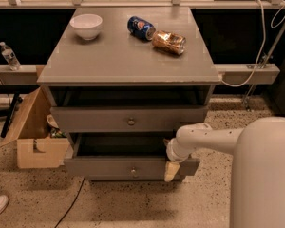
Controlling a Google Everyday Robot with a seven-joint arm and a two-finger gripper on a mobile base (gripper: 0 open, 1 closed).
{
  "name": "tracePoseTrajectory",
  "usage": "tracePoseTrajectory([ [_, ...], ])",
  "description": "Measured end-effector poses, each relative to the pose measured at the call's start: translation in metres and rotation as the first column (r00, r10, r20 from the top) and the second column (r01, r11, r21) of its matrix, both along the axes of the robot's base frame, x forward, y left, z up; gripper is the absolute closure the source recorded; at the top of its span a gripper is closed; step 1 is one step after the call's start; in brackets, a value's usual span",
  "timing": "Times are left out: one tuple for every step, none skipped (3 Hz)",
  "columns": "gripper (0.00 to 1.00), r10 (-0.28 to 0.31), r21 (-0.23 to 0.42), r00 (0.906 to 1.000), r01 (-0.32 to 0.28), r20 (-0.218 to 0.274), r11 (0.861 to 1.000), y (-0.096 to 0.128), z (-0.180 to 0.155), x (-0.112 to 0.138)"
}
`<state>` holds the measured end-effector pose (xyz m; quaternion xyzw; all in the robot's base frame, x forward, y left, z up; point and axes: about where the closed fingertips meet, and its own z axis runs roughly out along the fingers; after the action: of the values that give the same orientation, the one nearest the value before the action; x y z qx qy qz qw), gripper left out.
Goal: Open middle drawer
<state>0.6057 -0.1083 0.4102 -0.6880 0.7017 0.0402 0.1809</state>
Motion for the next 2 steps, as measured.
tracePoseTrajectory([
  [0.0, 0.0, 0.0, 1.0, 0.0, -0.001, 1.0, 0.0, 0.0, 0.0],
  [0.0, 0.025, -0.043, 0.9958, -0.028, -0.088, 0.999, -0.002, -0.004, -0.031],
])
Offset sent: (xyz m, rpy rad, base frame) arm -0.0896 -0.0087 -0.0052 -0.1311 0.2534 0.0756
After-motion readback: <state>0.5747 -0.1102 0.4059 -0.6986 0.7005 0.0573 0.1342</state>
